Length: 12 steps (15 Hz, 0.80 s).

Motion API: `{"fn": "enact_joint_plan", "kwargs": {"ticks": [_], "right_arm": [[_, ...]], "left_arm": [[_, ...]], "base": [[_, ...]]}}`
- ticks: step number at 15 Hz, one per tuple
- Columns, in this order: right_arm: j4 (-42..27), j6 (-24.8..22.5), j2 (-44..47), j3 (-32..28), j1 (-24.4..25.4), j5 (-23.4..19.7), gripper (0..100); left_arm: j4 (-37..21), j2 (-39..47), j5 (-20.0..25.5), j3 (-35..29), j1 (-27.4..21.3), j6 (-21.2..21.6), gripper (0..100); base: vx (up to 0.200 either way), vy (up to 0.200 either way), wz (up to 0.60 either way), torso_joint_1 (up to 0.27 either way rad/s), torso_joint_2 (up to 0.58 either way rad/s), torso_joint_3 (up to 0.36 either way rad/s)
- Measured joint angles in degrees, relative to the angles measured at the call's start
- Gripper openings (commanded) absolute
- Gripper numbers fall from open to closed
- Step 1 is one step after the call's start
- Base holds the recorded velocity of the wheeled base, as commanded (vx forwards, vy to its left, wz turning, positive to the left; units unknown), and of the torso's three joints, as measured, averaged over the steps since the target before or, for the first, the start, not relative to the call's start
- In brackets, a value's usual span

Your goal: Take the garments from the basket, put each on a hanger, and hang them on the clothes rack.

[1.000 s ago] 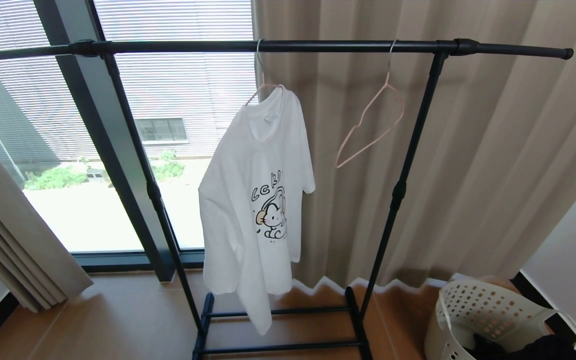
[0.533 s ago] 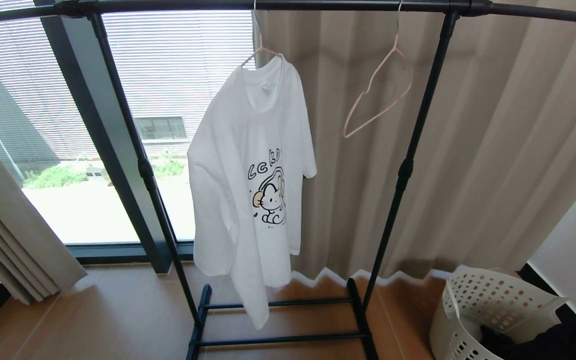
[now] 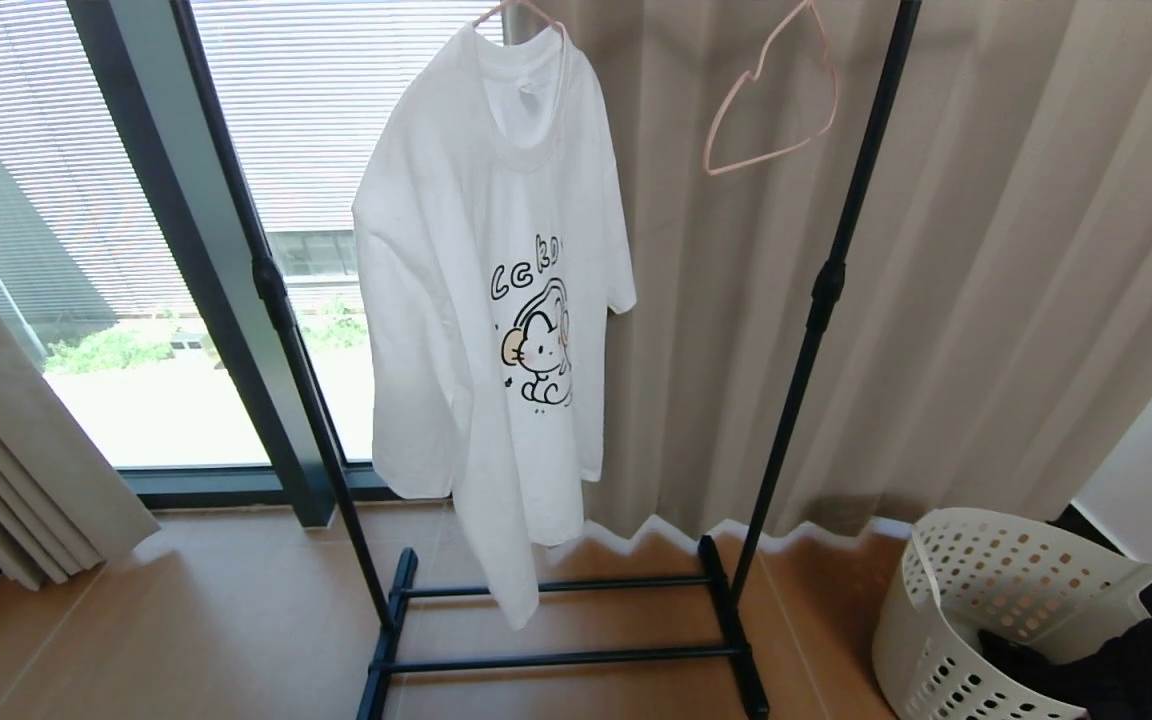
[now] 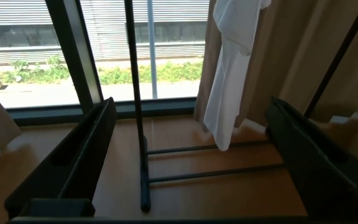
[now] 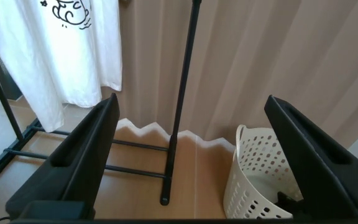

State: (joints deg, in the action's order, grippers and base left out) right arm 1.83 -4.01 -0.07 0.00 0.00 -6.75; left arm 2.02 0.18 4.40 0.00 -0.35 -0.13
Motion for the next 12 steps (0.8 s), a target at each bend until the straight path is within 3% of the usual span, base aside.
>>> {"fn": "enact_joint_plan", "kwargs": {"ticks": [3, 8, 12], "right_arm": [[0.0, 0.0, 0.0, 0.0, 0.0, 0.1, 100], [0.0, 0.0, 0.0, 0.0, 0.0, 0.1, 100], [0.1, 0.0, 0.0, 0.0, 0.0, 0.0, 100]], "left_arm": [[0.0, 0.0, 0.0, 0.0, 0.0, 0.0, 100], [0.0, 0.0, 0.0, 0.0, 0.0, 0.0, 100], [0.0, 0.0, 0.0, 0.0, 0.0, -0.1, 100]], "base": [[0.0, 0.0, 0.0, -0.02, 0.24, 0.22], [0.0, 0.0, 0.0, 0.0, 0.01, 0.014], [0.0, 0.0, -0.6, -0.001, 0.0, 0.002]]}}
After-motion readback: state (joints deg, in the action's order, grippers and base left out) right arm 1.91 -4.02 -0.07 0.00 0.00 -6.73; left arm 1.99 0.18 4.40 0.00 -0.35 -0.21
